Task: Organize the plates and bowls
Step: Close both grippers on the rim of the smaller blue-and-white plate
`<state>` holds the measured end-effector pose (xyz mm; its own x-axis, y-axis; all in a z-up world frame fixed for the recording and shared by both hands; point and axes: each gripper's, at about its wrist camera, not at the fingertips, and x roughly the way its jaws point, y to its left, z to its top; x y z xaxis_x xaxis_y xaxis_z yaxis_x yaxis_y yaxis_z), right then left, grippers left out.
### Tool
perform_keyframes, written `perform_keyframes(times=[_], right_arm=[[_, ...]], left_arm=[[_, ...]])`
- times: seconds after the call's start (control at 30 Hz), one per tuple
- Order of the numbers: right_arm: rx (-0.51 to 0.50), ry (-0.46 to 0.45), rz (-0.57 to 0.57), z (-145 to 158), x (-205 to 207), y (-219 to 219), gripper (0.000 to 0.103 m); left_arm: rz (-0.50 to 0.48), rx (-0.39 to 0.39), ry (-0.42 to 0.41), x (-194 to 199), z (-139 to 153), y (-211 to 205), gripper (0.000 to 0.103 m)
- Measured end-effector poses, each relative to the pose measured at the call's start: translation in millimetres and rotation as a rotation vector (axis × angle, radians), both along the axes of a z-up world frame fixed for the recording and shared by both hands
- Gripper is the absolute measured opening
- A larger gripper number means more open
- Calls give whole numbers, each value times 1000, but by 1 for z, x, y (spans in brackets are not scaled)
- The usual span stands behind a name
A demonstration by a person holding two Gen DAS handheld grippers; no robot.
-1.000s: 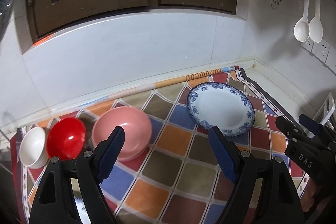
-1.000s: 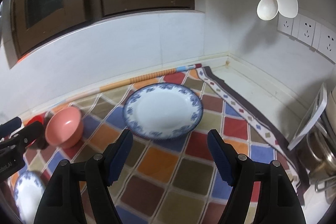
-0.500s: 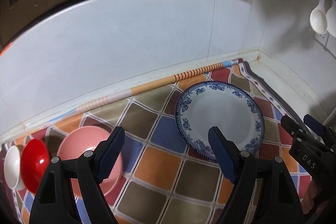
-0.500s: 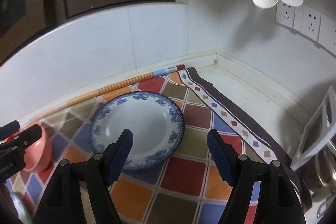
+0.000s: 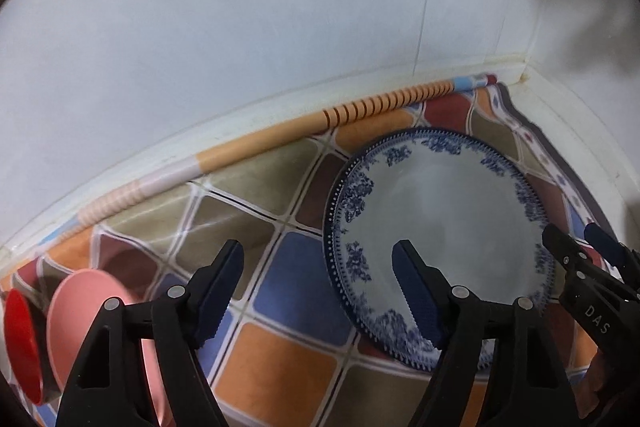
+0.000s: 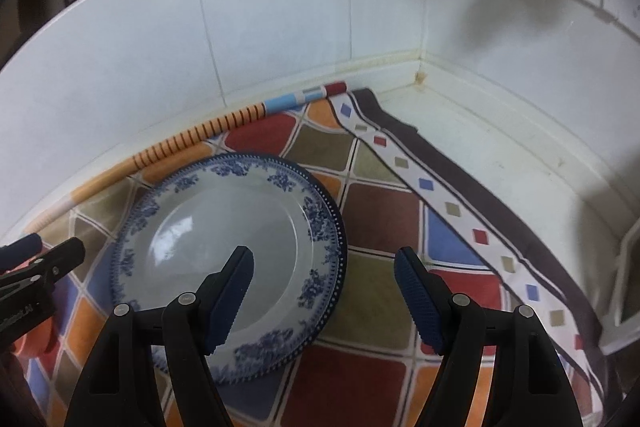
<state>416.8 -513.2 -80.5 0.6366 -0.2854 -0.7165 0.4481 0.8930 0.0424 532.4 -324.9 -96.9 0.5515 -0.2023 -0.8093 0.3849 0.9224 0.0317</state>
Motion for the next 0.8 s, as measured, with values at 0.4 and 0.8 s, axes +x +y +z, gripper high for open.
perform_keyframes(times=[0.4,0.8], right_arm=[[25,59,-5,-34,31,-15,69],[47,74,17,-43,40,-16,55]], left_arm=[[-20,-10,70,20,-30,-21,66],[-32,-57,126,27,-37,-22,43]])
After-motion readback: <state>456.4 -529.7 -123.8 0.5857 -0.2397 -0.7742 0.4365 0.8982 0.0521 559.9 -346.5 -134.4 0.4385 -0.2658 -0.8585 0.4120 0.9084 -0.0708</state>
